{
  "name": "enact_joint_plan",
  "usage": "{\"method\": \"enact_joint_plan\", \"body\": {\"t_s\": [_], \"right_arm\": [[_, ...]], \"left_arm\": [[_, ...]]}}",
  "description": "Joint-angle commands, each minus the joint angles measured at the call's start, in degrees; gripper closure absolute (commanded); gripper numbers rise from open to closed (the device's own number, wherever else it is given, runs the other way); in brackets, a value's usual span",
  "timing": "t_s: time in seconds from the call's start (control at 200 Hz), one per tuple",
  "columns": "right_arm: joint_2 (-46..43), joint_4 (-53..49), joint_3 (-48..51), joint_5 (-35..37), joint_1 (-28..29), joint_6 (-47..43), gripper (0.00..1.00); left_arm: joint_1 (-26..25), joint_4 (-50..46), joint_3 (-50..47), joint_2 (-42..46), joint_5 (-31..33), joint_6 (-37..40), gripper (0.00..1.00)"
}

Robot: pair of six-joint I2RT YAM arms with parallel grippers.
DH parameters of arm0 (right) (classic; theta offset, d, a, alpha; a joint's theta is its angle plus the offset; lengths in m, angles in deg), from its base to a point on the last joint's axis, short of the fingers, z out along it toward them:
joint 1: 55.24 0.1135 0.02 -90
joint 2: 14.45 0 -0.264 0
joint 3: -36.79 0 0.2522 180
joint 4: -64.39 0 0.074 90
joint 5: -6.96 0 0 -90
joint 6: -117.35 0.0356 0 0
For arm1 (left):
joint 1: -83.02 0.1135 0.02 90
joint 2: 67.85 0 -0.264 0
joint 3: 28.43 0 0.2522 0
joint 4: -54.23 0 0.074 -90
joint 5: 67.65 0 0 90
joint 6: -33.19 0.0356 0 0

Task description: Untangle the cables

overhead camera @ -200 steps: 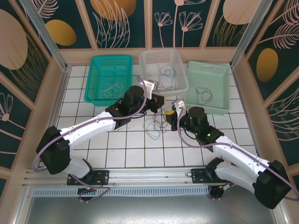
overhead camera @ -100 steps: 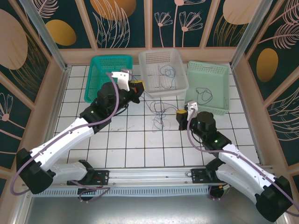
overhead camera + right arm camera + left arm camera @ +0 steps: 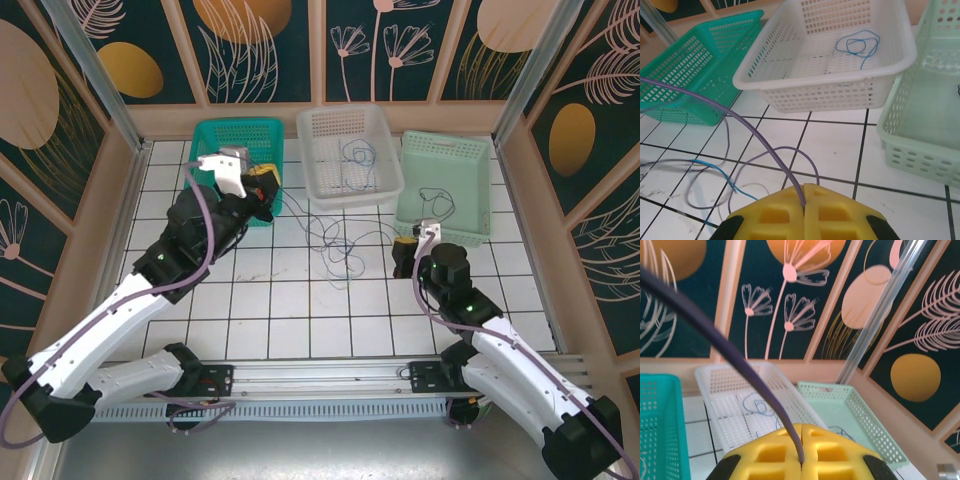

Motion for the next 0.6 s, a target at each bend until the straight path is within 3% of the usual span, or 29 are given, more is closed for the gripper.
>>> {"method": "enact_joint_plan", "body": {"t_s": [0.0, 0.33, 0.596], "right_arm": [[-0.91, -1.87, 0.82, 0.29, -0.59, 3.06, 1.00], [-1.29, -5.11, 0.91, 0.65, -0.94, 5.28, 1.00], [1.29, -6.99, 1.00, 0.98, -4.35, 9.58, 1.00]], "left_arm": [[0.51, -1.29, 1.84, 2.87, 3.72, 2.00, 1.00], [0.48, -3.61, 1.78, 7.02, 6.91, 3.02, 0.99], [0.45, -6.32, 5.23, 11.15, 13.86, 6.95, 0.98]]}}
